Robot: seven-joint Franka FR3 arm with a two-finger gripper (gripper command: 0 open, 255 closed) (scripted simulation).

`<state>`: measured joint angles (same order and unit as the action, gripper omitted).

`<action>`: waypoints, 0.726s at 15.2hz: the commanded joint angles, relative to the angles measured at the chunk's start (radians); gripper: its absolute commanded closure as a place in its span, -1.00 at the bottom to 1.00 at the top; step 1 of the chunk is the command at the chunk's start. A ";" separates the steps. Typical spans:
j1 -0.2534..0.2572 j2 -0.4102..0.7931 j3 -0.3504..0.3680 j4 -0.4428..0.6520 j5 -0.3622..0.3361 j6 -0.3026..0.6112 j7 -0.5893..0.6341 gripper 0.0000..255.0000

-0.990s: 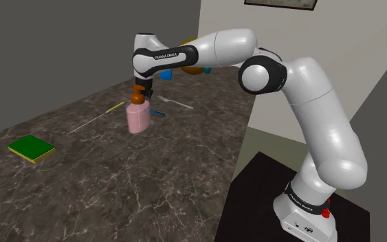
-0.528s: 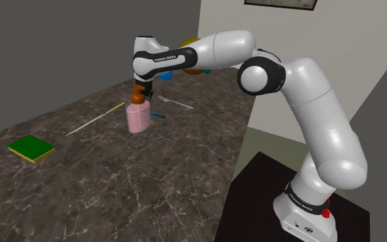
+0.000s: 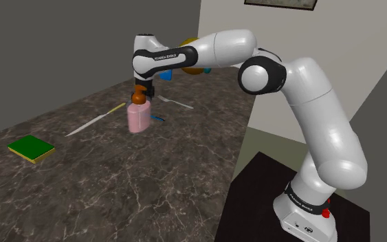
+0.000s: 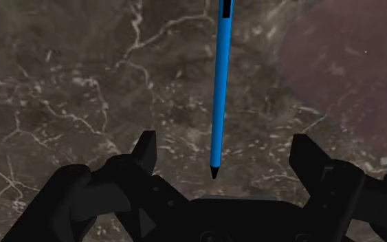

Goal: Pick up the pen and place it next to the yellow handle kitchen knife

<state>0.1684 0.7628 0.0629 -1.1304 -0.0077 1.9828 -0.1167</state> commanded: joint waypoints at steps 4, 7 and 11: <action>-0.002 -0.036 0.001 0.050 0.002 -0.085 -0.001 -1.00; -0.002 -0.035 0.001 0.051 0.002 -0.086 -0.001 -1.00; -0.002 -0.035 0.001 0.051 0.002 -0.086 -0.001 -1.00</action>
